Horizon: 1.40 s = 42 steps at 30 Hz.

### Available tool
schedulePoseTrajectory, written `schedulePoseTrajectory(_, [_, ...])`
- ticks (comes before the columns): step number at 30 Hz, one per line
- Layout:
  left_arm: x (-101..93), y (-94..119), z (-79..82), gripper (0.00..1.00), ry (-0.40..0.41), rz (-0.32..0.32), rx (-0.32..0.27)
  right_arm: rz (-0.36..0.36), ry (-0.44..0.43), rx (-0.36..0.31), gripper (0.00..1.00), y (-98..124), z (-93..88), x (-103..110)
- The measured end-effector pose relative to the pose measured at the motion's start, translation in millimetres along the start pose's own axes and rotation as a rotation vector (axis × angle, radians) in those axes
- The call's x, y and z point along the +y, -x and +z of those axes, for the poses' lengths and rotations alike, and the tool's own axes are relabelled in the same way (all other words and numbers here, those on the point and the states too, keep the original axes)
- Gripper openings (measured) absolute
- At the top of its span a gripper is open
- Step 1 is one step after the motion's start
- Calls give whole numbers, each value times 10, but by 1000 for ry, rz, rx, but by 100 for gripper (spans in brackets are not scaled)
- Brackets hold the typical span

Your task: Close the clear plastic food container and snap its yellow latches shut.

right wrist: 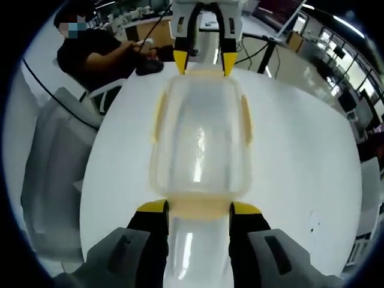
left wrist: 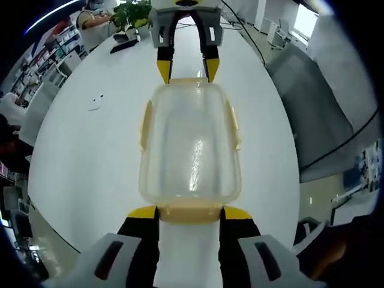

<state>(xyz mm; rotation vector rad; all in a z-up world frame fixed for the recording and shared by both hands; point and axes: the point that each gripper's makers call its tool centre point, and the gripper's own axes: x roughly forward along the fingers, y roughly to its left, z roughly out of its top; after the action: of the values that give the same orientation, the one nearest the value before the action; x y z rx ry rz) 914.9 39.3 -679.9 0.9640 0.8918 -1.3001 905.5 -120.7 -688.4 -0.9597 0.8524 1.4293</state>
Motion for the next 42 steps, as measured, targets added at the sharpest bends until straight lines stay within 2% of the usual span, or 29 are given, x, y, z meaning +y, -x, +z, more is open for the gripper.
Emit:
schedulePoseTrajectory(15, [52, -152, 475, 32, -35, 20, -5, -28, -23, 2, 35, 252, -418, -37])
schedulePoseTrajectory(21, [20, -258, 698, 32, -36, 13, -30, -25, -34, 18, 35, 313, -673, 7])
schedulePoseTrajectory(42, [43, -578, 1254, 32, -65, 1, -71, -32, -68, 29, 35, 499, -1255, 85])
